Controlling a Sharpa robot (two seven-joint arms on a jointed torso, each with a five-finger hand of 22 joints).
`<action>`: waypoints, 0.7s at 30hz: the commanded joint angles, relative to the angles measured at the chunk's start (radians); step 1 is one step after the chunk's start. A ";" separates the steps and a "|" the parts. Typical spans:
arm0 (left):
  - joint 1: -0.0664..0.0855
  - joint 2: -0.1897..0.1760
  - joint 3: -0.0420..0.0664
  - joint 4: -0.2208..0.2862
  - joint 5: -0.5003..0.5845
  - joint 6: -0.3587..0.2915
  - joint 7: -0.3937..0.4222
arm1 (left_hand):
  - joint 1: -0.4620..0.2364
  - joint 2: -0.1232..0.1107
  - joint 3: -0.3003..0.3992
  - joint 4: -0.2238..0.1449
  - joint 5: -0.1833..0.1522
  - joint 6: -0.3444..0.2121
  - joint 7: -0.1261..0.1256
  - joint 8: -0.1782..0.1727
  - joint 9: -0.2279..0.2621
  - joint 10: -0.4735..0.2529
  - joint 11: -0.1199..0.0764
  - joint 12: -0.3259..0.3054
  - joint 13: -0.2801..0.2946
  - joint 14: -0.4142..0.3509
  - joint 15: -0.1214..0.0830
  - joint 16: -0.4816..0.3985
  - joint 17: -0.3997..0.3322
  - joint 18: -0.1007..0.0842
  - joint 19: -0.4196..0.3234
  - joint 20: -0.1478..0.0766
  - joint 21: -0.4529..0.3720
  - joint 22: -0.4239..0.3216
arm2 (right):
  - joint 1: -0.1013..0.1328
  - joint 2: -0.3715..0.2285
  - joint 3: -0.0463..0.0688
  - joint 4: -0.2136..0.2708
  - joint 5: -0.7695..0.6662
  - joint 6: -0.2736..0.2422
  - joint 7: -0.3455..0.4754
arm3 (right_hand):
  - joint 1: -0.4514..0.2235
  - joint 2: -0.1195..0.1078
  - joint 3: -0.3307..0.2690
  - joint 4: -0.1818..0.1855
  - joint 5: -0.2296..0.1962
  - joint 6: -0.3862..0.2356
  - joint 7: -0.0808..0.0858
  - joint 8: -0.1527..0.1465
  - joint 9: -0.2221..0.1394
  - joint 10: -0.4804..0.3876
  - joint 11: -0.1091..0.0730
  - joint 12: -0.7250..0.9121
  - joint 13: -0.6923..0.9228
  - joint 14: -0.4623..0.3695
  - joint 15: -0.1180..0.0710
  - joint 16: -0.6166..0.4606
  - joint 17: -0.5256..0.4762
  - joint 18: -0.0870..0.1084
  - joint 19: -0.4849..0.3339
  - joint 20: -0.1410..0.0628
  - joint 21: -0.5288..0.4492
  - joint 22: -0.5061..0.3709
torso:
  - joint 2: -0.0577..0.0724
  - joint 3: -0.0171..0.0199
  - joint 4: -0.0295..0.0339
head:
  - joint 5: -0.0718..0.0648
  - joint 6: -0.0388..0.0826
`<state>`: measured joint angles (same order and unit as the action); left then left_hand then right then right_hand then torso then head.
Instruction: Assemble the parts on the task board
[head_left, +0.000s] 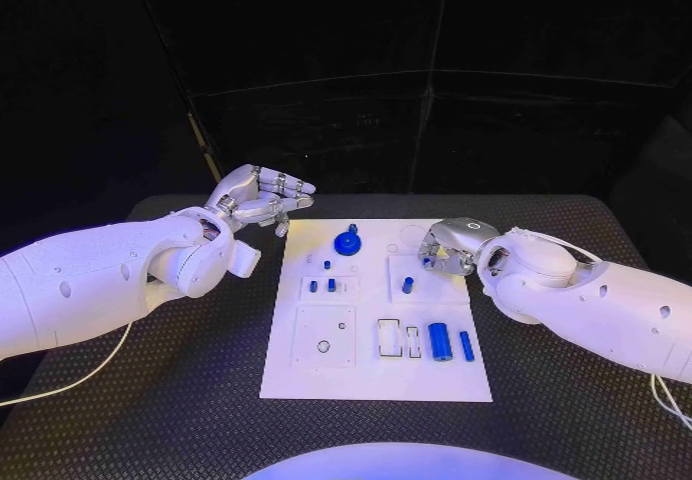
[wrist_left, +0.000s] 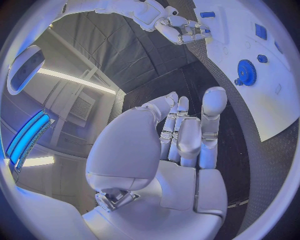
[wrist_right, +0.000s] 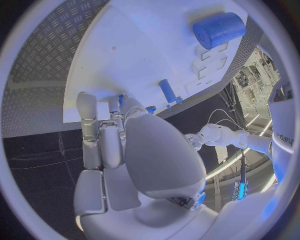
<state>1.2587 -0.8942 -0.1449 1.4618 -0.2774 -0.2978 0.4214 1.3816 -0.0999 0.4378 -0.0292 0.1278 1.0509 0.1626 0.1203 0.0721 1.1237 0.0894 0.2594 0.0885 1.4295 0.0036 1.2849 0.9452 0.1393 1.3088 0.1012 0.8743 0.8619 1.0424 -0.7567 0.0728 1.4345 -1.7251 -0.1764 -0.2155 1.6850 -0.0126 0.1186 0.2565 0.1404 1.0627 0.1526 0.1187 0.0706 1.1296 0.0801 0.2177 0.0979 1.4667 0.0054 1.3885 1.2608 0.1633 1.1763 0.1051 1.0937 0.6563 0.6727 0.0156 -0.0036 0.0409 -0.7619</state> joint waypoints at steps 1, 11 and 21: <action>0.002 0.001 0.001 0.000 0.009 0.009 0.011 | -0.012 0.000 0.003 -0.001 -0.004 0.000 0.003 0.001 -0.001 -0.009 0.000 0.006 0.002 -0.007 -0.001 -0.007 -0.003 0.017 -0.007 -0.001 -0.009 -0.003 | -0.003 0.001 -0.003 0.003 0.002 0.022 -0.005 | 0.019 0.000 0.032 -0.013 -0.014 0.018 -0.004 0.003 0.002 0.020 -0.004 0.003 -0.003 0.044 -0.013 0.005 0.003 -0.006 0.003 -0.008 0.008 0.007 | 0.000 0.0000 -0.0001 | -0.001 -0.001; 0.002 0.000 0.001 -0.004 0.009 0.010 0.004 | -0.012 0.000 0.003 -0.002 -0.004 -0.001 0.004 0.001 -0.002 -0.011 0.000 0.007 0.002 -0.008 -0.001 -0.008 -0.004 0.017 -0.009 0.000 -0.012 -0.006 | -0.004 -0.004 -0.003 0.014 -0.012 -0.021 -0.011 | -0.001 -0.029 0.158 -0.063 -0.022 0.045 -0.005 -0.008 -0.001 0.051 -0.007 -0.015 -0.016 0.046 -0.015 0.011 0.010 -0.009 0.002 -0.013 0.027 0.027 | 0.000 0.0008 -0.0010 | -0.003 0.000; 0.001 -0.001 0.000 -0.006 0.009 0.010 -0.002 | -0.010 0.001 0.005 -0.005 -0.003 -0.004 0.004 0.000 -0.003 -0.015 0.001 0.008 0.001 -0.010 -0.001 -0.012 -0.011 0.019 -0.013 0.000 -0.020 -0.013 | -0.005 -0.012 -0.003 0.032 -0.014 -0.077 -0.012 | -0.054 -0.059 0.242 -0.098 -0.022 0.054 -0.004 -0.021 -0.002 0.061 -0.006 -0.027 -0.022 0.046 -0.015 0.014 0.013 -0.009 -0.001 -0.012 0.038 0.036 | -0.001 0.0000 0.0001 | -0.005 0.001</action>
<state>1.2585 -0.8948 -0.1453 1.4555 -0.2747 -0.2959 0.4178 1.3817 -0.1000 0.4406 -0.0320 0.1279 1.0509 0.1626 0.1203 0.0703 1.1164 0.0893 0.2634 0.0885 1.4258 -0.0001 1.2770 0.9355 0.1393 1.3020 0.1008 0.8572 0.8498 1.0368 -0.7687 0.0701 1.4595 -1.7325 -0.2134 -0.2286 1.6390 -0.0735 0.3569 0.1584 0.1217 1.1133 0.1492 0.1008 0.0700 1.1816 0.0748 0.1955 0.0774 1.4666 -0.0020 1.3997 1.2725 0.1633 1.1775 0.0961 1.1261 0.6917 0.6721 0.0162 -0.0045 0.0362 -0.7609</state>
